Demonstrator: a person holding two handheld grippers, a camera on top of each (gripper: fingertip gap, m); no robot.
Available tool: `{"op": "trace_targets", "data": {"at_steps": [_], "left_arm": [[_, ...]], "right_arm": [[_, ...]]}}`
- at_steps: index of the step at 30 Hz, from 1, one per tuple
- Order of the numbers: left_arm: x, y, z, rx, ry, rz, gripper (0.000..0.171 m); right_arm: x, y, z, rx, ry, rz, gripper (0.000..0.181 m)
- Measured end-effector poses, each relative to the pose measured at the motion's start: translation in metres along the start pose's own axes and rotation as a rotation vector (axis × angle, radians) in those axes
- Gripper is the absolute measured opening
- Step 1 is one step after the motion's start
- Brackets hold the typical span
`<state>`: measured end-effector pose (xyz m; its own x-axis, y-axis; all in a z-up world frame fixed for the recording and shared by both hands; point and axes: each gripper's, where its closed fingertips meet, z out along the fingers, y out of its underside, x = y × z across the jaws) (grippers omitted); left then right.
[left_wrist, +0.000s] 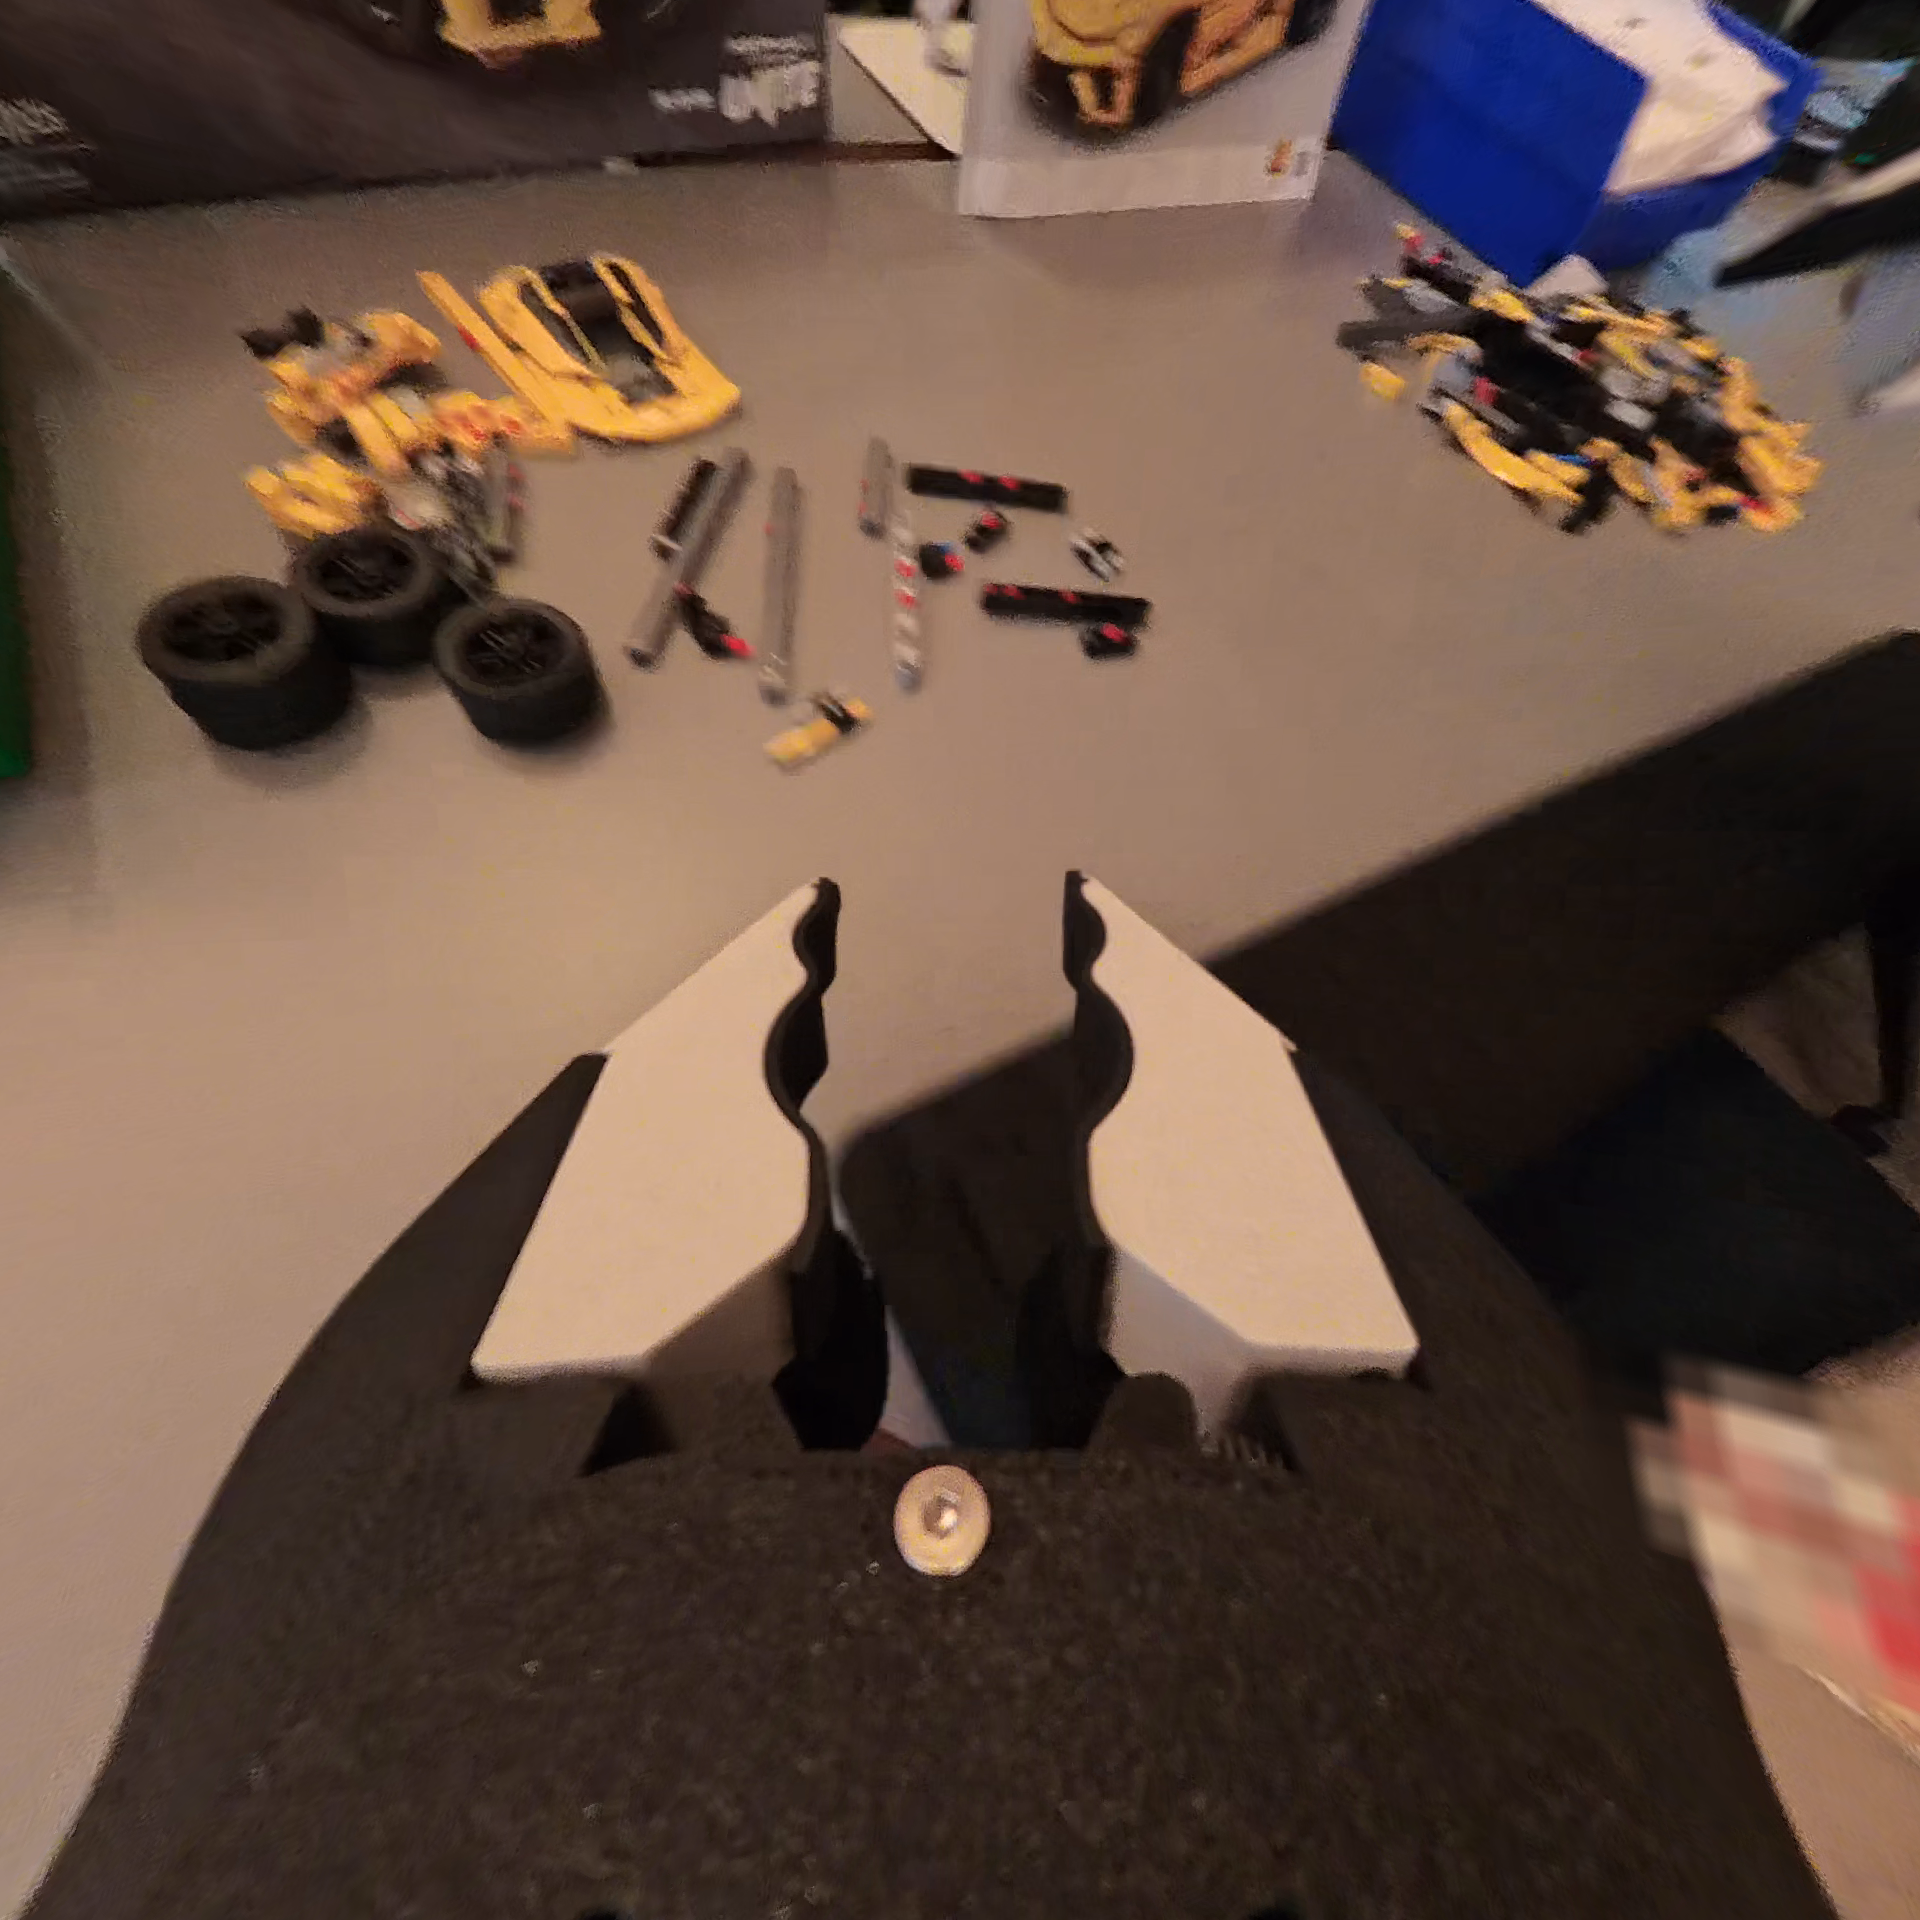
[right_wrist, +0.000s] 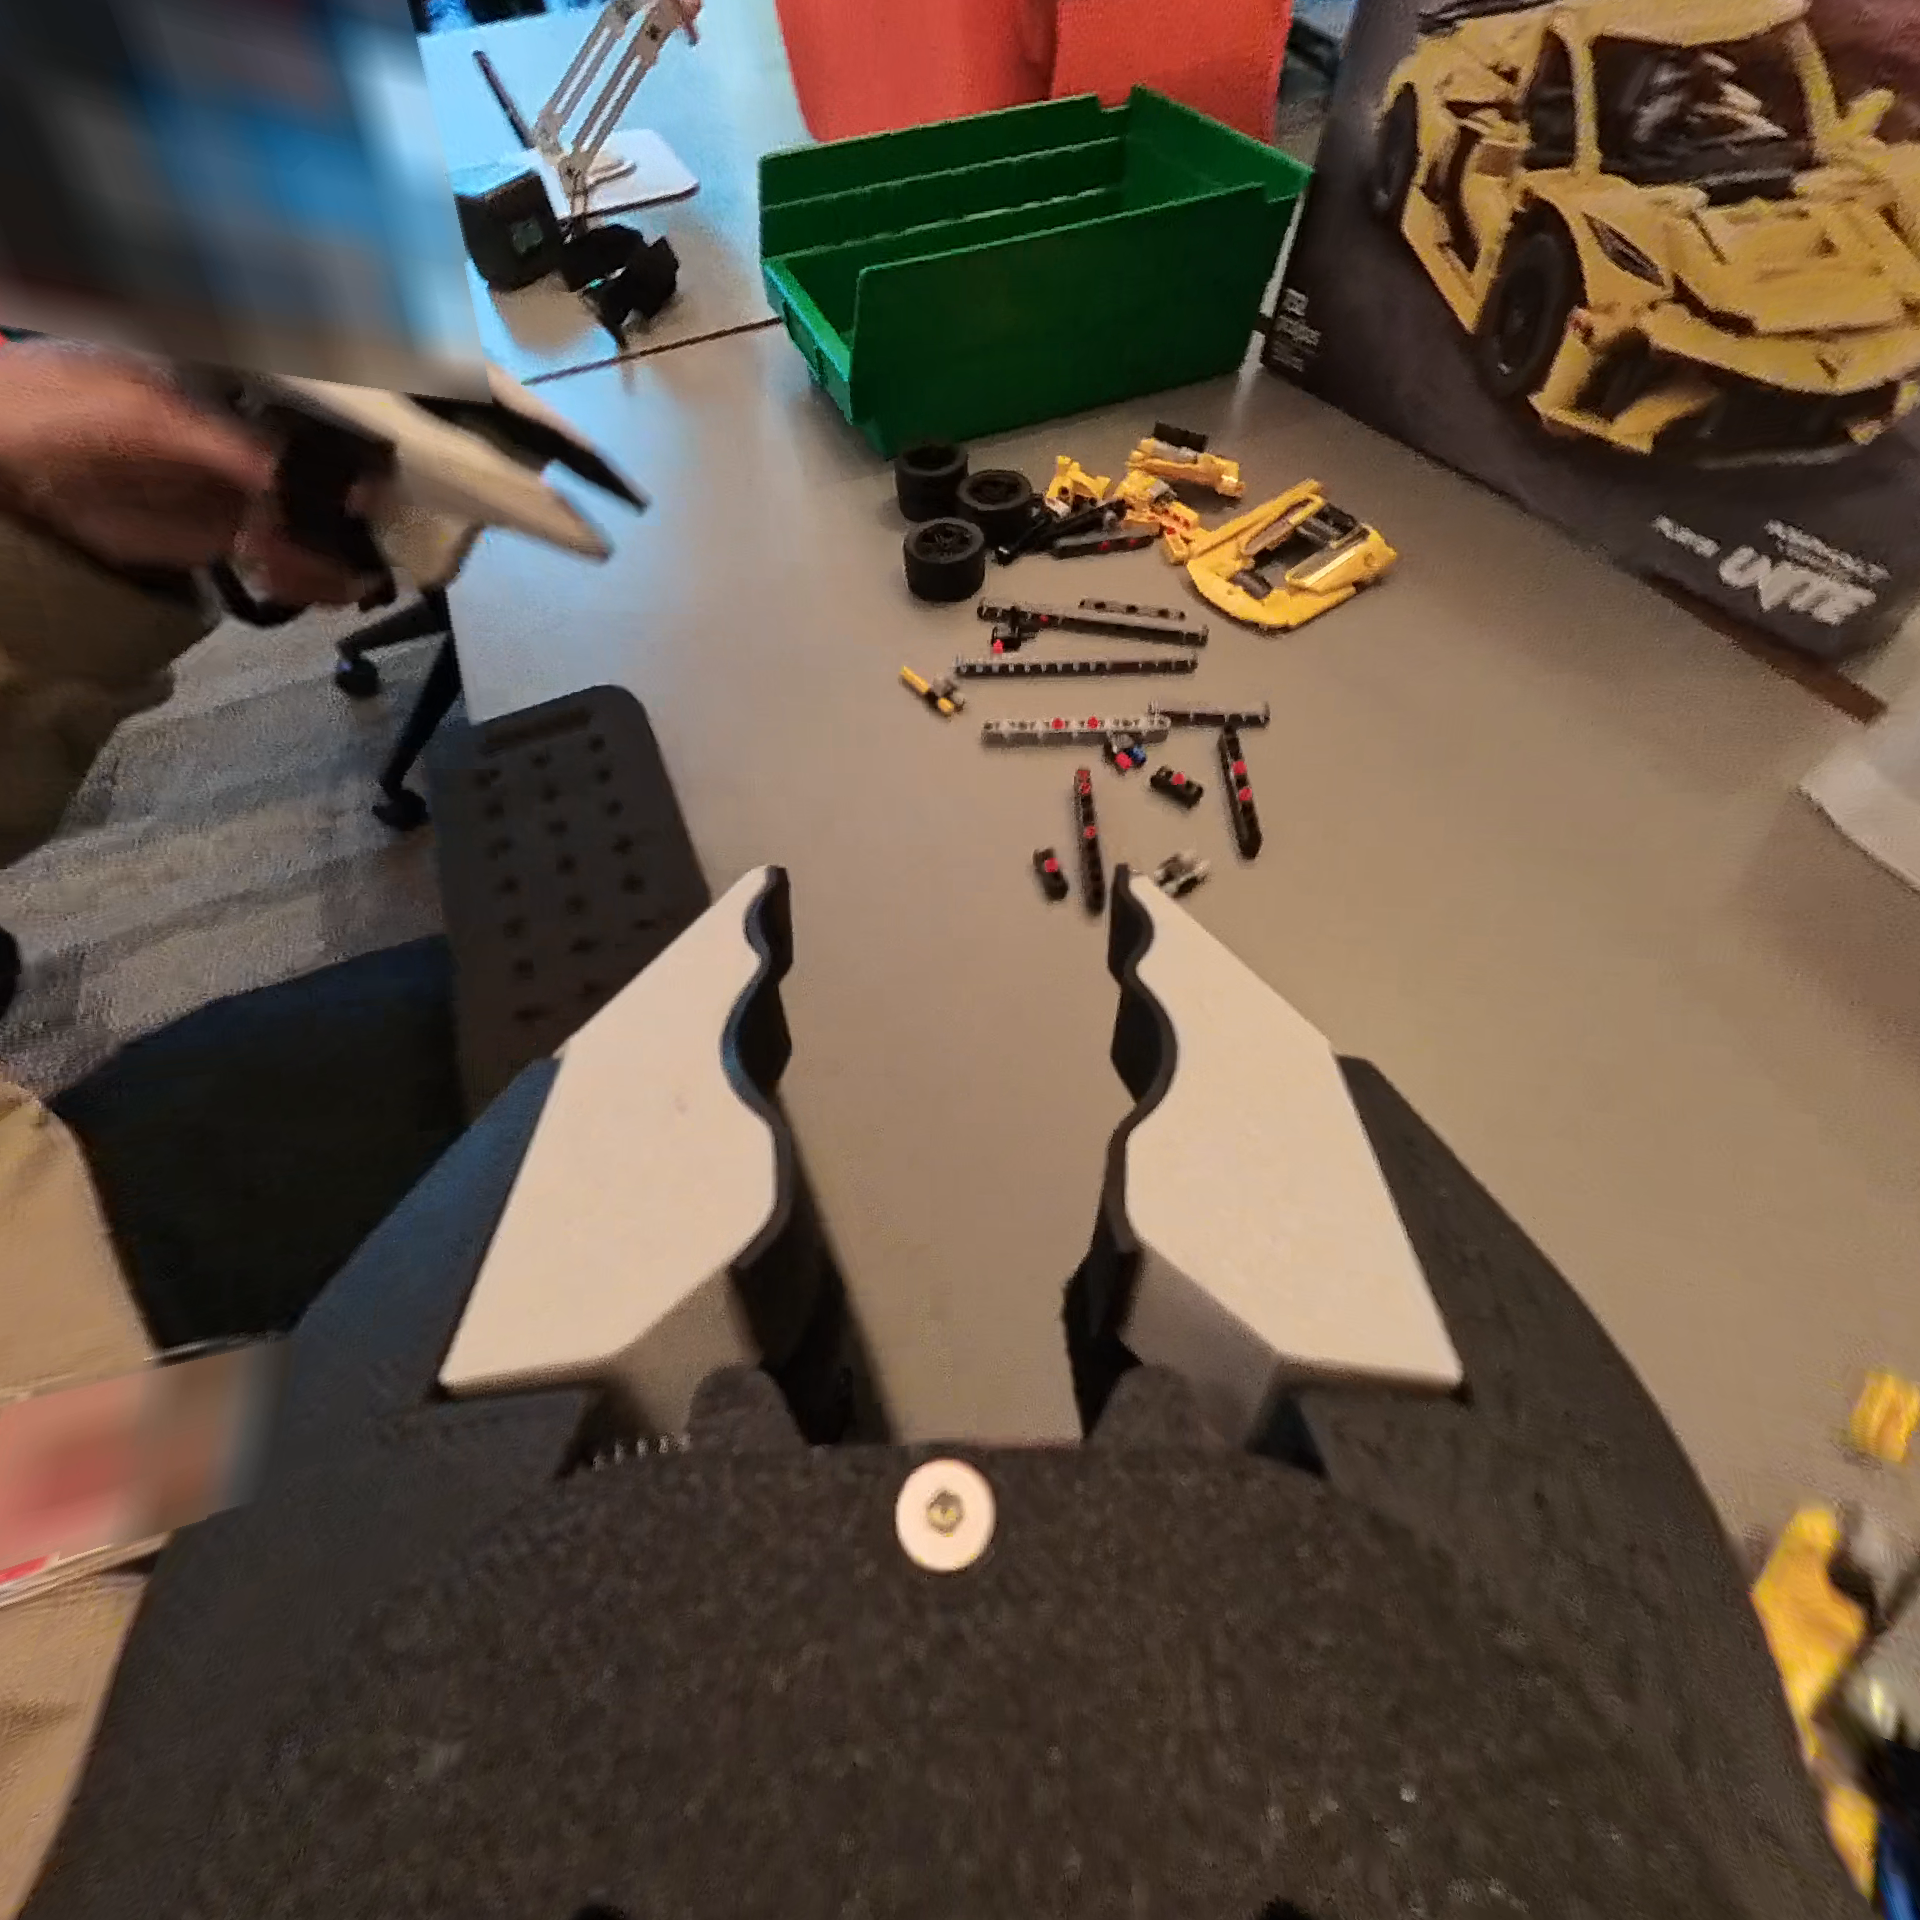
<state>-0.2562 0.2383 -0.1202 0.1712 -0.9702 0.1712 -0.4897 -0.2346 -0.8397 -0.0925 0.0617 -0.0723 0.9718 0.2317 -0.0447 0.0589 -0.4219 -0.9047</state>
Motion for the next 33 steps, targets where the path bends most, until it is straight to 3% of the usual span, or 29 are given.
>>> {"op": "trace_targets", "data": {"at_steps": [3, 6, 9, 11, 15, 18, 21, 24, 26, 28, 30, 33], "left_arm": [[-0.064, -0.043, 0.052, -0.031, -0.09, -0.008, 0.044], [-0.124, -0.076, 0.113, -0.14, -0.183, 0.016, 0.046], [-0.165, -0.101, 0.168, -0.266, -0.206, 0.042, 0.053], [-0.177, -0.107, 0.195, -0.388, -0.17, 0.107, 0.062], [-0.196, -0.106, 0.219, -0.665, -0.111, 0.251, 0.07], [-0.209, -0.094, 0.219, -0.864, -0.09, 0.279, 0.069], [-0.218, -0.084, 0.22, -0.974, -0.079, 0.34, 0.069], [-0.219, -0.078, 0.231, -0.977, -0.045, 0.321, 0.068], [-0.213, -0.072, 0.234, -0.981, 0.008, 0.286, 0.042], [-0.204, -0.075, 0.233, -0.933, 0.045, 0.291, 0.036], [-0.19, -0.095, 0.231, -0.779, 0.036, 0.395, 0.035], [-0.125, -0.133, 0.215, -0.468, 0.045, 0.594, 0.035]], "right_arm": [[0.03, 0.001, 0.042, 0.013, -0.081, -0.011, 0.061], [0.056, 0.007, 0.079, 0.079, -0.155, 0.073, 0.061], [0.06, 0.012, 0.091, 0.159, -0.216, 0.104, 0.061], [0.05, 0.019, 0.086, 0.104, -0.241, 0.046, 0.064], [0.037, 0.016, 0.071, 0.257, -0.225, -0.049, 0.05], [0.028, 0.009, 0.069, 0.261, -0.263, -0.071, 0.05], [0.028, 0.006, 0.064, 0.287, -0.301, -0.021, 0.05], [0.033, 0.009, 0.062, 0.272, -0.299, 0.008, 0.05], [0.031, 0.004, 0.06, 0.286, -0.308, 0.006, 0.049], [0.03, 0.001, 0.057, 0.312, -0.3, -0.008, 0.046], [0.036, 0.0, 0.056, 0.325, -0.278, -0.011, 0.044], [0.054, -0.005, 0.053, 0.357, -0.221, 0.024, 0.044]]}}
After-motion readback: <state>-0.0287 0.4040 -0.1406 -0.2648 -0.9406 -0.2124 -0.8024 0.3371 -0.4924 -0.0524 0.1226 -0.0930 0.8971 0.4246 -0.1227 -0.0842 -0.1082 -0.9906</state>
